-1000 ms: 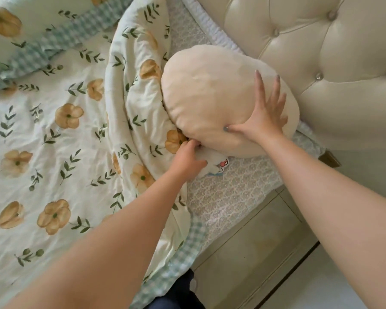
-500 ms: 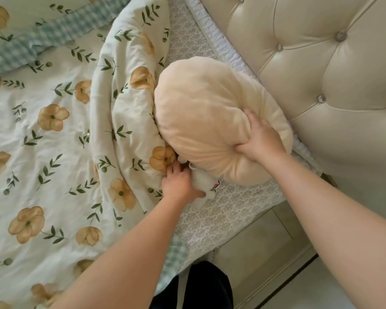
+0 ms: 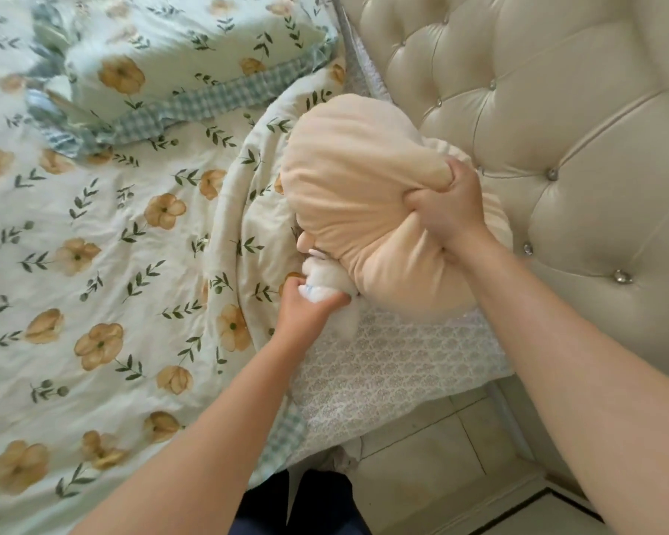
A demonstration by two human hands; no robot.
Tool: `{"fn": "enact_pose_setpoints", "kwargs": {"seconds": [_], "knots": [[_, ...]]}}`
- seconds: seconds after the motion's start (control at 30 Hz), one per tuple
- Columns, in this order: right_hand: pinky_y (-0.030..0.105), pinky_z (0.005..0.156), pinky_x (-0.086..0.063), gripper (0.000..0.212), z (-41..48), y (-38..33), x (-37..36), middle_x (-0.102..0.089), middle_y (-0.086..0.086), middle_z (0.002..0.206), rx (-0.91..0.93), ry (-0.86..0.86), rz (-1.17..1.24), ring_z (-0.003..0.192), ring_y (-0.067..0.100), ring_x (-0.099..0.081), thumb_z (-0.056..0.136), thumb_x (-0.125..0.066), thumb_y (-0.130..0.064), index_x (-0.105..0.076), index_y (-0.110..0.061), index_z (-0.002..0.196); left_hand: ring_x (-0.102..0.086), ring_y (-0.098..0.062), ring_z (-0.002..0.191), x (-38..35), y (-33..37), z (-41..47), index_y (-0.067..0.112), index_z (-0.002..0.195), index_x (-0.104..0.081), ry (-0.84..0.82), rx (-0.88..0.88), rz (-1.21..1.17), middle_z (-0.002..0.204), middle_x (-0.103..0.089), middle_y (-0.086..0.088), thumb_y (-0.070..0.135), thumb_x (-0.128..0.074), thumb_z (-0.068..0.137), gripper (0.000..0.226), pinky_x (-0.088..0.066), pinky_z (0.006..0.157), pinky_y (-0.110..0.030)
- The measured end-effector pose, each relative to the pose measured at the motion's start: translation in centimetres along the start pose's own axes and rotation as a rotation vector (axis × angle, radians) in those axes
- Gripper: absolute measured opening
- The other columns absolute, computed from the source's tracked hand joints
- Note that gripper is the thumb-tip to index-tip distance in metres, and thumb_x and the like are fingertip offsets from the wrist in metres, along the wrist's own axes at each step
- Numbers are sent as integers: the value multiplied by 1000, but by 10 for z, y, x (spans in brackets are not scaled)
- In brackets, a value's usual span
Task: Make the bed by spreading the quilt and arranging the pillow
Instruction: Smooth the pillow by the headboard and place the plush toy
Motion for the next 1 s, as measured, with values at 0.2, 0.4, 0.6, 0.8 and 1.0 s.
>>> {"fn": "enact_pose_setpoints", "kwargs": {"seconds": [0.2,0.4,0.6,0.8,1.0], "knots": [[10,55,-44,35,-25,-110,-90,-60,-18,72,252,-232,140,59,-13,-55,63,-71,-4,-58,-32,79,-60,-13,84,134,24,-11,20,106,-46,371,-125,-164,97,-58,2,35,-82,69,54,-51,66,-32],[33,63,-37,18,-80,-157,-258,-55,2,83,627,-412,-146,81,23,-52,68,-65,-3,-60,-14,81,-57,-17,92,253,-45,-3,21,115,-43,652,-141,-196,109,-53,0,30,-80,76,54,-44,70,-21],[38,90,-42,35,-119,-63,-410,-43,6,114,503,-785,-670,112,29,-42,83,-45,2,-58,-20,107,-56,-27,109,274,-168,33,10,132,-42,465,163,-89,121,-57,-6,13,-58,88,46,-45,88,-34],[38,94,-48,54,-122,46,-411,-40,6,139,188,-983,-940,118,28,-50,92,-46,-9,-42,-34,140,-57,-16,81,281,-162,14,20,112,-47,548,35,-2,97,-56,0,11,-56,88,27,-46,67,-31],[31,97,-40,39,-81,38,-361,-47,3,134,218,-602,-635,123,21,-47,90,-45,-5,-55,-16,127,-50,-9,84,222,-111,23,21,101,-53,352,-281,308,97,-48,8,11,-59,85,20,-45,73,-23]]}}
Point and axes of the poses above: each hand's wrist, its own z-axis towards the middle knuckle, its own x-axis out of the back of the hand, y = z × x, the point moved 9 cm from there along z, towards the middle knuckle
